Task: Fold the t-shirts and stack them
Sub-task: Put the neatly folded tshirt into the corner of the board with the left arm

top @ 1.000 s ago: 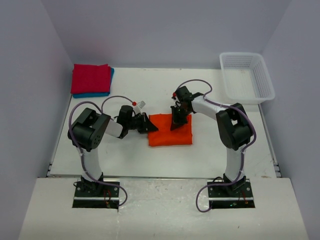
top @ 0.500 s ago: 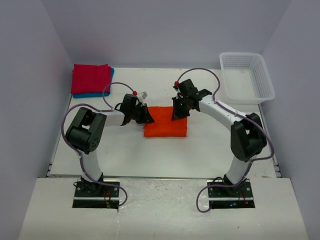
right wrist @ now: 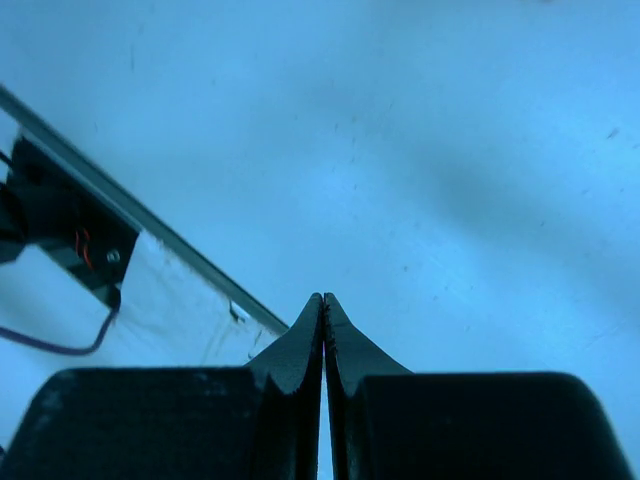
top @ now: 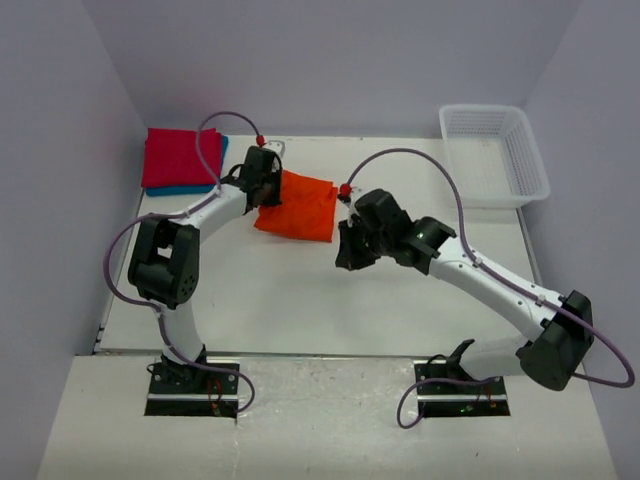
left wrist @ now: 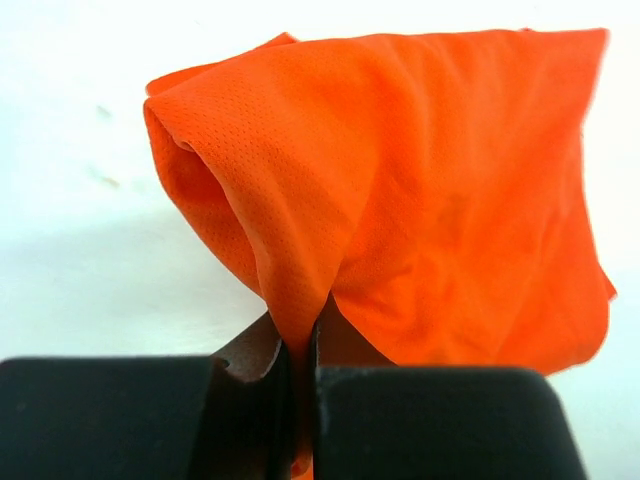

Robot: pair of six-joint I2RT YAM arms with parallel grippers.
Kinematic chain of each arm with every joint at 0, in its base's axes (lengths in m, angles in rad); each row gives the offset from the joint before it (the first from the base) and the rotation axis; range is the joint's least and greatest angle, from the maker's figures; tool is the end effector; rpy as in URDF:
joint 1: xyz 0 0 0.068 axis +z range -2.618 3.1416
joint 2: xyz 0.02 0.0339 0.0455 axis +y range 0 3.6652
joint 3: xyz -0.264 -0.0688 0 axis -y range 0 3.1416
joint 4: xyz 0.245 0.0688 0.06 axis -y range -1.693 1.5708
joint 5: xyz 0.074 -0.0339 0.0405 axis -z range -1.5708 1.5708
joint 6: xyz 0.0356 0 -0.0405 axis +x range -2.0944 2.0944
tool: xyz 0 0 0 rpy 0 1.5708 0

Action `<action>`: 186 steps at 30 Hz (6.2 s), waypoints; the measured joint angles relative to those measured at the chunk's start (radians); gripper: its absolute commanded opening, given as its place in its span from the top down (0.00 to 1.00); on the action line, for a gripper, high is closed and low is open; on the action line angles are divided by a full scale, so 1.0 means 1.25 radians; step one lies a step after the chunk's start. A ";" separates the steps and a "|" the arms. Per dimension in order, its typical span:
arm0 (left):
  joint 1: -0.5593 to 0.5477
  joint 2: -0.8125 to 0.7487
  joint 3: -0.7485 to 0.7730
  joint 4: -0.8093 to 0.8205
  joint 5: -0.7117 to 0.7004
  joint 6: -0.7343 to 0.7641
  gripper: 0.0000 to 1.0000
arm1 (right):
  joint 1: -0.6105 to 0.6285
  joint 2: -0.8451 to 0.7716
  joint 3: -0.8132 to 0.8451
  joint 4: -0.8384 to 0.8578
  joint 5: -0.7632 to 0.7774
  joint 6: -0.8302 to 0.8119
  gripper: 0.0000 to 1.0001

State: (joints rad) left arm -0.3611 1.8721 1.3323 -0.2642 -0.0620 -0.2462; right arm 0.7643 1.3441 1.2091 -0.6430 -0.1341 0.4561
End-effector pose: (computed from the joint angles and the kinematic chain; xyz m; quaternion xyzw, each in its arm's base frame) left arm 0.3893 -0.1447 0.2123 0.0416 0.9261 -0.0844 0.3654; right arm 0.2056 0.2037 0.3205 -0.1668 0.9055 0.2714 0.2803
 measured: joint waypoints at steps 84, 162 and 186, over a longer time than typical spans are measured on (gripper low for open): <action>0.219 0.113 0.258 0.209 -0.417 0.467 1.00 | 0.021 0.122 -0.131 -0.005 0.030 0.012 1.00; 0.225 0.292 0.462 0.346 -0.430 0.411 1.00 | 0.018 0.164 -0.128 0.001 -0.092 0.007 1.00; 0.381 0.395 0.503 0.172 -0.161 0.287 1.00 | 0.022 0.164 -0.121 -0.032 -0.089 0.012 1.00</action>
State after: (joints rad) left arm 0.1154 2.3657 1.9606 -0.0498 -0.2634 0.1120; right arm 0.7914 1.5490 1.0573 -0.6834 -0.2447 0.4706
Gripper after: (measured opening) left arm 0.002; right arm 0.003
